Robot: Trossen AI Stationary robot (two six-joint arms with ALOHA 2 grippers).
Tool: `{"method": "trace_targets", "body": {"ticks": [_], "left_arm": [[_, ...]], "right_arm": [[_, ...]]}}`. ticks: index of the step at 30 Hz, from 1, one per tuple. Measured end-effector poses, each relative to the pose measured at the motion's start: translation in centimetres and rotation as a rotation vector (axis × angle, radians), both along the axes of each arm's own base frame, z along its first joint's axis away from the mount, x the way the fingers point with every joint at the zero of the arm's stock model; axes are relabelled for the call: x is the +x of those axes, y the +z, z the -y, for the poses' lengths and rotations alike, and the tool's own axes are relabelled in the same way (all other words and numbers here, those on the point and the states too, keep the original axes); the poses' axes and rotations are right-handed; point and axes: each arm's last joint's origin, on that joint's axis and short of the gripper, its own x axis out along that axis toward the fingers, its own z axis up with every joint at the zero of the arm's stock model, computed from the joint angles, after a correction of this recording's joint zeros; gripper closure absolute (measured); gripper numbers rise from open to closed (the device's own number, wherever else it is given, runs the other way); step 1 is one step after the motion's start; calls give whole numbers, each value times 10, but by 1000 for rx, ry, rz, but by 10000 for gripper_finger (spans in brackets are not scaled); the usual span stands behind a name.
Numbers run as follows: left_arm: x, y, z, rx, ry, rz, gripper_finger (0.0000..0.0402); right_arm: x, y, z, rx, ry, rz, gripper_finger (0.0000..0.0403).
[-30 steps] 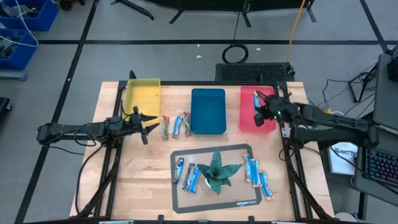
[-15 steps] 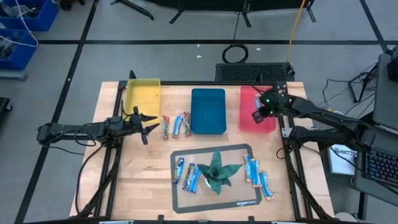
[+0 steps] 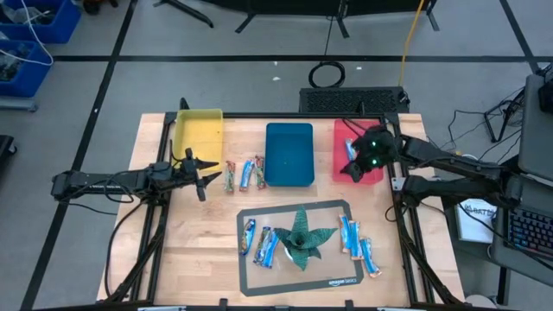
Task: Pick and place Granola Bars by type
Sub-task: Put the yellow granola bar into the pink bin
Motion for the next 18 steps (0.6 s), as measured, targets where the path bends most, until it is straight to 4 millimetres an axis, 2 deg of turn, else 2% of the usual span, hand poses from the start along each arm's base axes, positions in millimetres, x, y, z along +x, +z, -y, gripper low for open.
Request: {"method": "trace_targets", "body": {"ticks": [3, 10, 18], "left_arm": [[0, 0, 0, 0, 0, 0, 229], [0, 0, 0, -2, 0, 1, 229], [0, 0, 0, -8, 1, 3, 229]], "right_arm": [[7, 0, -23, 52, 48, -18, 276], [14, -5, -80, 76, 42, -101, 301], [15, -27, -131, 132, -3, -262, 314]]}}
